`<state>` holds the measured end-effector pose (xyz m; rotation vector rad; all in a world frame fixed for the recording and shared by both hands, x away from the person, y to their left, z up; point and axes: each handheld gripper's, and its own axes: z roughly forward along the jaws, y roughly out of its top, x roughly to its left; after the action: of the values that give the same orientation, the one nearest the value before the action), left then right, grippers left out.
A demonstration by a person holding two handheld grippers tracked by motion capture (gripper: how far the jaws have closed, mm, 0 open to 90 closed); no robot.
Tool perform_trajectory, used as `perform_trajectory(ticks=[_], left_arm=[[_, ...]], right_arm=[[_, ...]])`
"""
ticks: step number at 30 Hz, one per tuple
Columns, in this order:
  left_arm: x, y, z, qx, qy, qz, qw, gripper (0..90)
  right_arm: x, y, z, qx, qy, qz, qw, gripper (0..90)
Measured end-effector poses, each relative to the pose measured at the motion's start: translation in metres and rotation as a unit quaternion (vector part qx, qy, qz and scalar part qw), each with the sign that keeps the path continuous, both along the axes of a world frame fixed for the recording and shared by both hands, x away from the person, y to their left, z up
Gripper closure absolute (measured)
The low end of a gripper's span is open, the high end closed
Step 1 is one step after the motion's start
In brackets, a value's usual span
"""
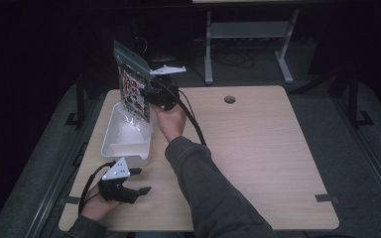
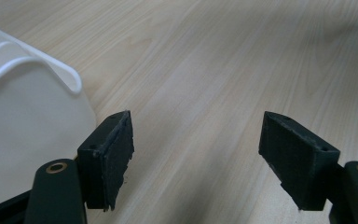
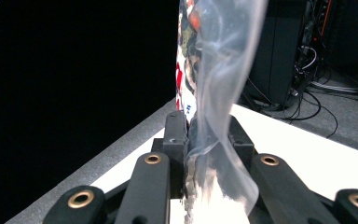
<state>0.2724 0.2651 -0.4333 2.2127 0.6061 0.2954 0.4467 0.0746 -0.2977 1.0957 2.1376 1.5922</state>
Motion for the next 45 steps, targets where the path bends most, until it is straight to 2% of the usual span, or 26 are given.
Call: perform_trajectory(ticks=[13,26,37,44,45], left_arm=[[0.0,-0.002,-0.001,0.005,0.002,-0.006,1.0,25.3],[0.0,-0.002,-0.002,0.007,0.003,-0.008,0.9999,25.3],[0.0,-0.003,-0.002,0.008,0.004,-0.009,0.9999,25.4],[0.0,-0.003,-0.002,0.01,0.004,-0.01,0.9999,25.4],[0.0,-0.003,-0.002,0.01,0.003,-0.009,0.9999,25.3]], right_arm=[[0.004,0.023,-0.019,-0.013,0.004,-0.012,0.9998,75.2],[0.005,0.036,-0.041,-0.027,0.015,-0.022,0.9993,75.1],[0.005,0.041,-0.059,-0.027,0.03,-0.029,0.9987,75.1],[0.0,0.045,-0.062,-0.042,0.017,-0.03,0.9985,75.0],[-0.002,0.046,-0.062,-0.05,0.013,-0.032,0.9981,75.0]])
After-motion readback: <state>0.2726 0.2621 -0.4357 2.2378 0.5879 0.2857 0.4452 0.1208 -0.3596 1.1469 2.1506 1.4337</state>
